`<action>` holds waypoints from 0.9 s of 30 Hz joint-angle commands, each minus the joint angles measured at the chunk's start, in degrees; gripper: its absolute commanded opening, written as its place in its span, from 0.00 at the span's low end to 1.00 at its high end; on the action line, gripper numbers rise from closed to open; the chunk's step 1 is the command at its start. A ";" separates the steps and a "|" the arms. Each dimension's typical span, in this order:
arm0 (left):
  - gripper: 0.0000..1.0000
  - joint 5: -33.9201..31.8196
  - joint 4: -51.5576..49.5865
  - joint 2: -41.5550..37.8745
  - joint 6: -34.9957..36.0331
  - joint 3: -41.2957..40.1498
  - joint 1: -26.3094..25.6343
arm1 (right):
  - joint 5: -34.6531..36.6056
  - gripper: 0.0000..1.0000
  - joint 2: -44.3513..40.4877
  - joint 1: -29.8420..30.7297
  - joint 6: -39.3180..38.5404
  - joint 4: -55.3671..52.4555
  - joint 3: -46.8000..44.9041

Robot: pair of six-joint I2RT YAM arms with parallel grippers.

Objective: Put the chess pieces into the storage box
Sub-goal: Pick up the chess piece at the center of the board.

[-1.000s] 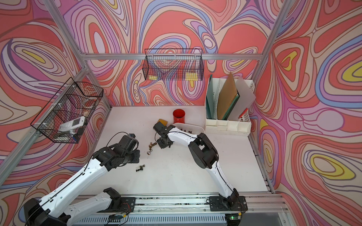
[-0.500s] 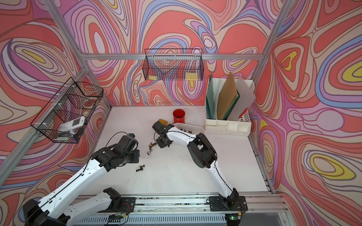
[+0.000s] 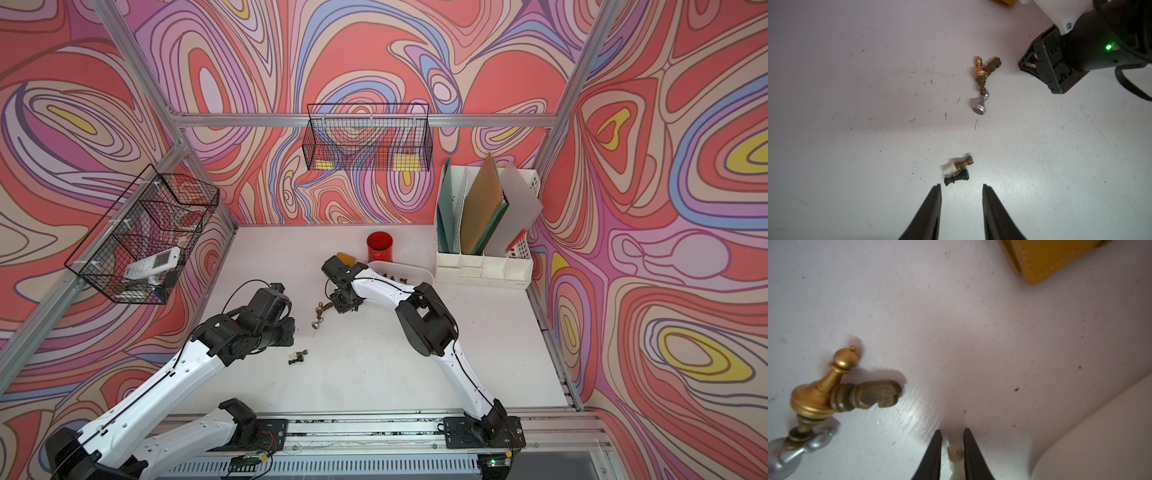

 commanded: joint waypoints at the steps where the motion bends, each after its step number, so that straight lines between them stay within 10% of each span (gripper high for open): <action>1: 0.38 -0.91 -1.55 -0.97 -0.44 0.89 0.39 | 0.28 0.24 -0.83 0.36 0.07 -2.74 -1.85; 27: 0.38 1.07 0.78 -0.77 -1.83 1.20 0.39 | -4.94 0.07 -11.60 0.36 2.29 9.16 -9.12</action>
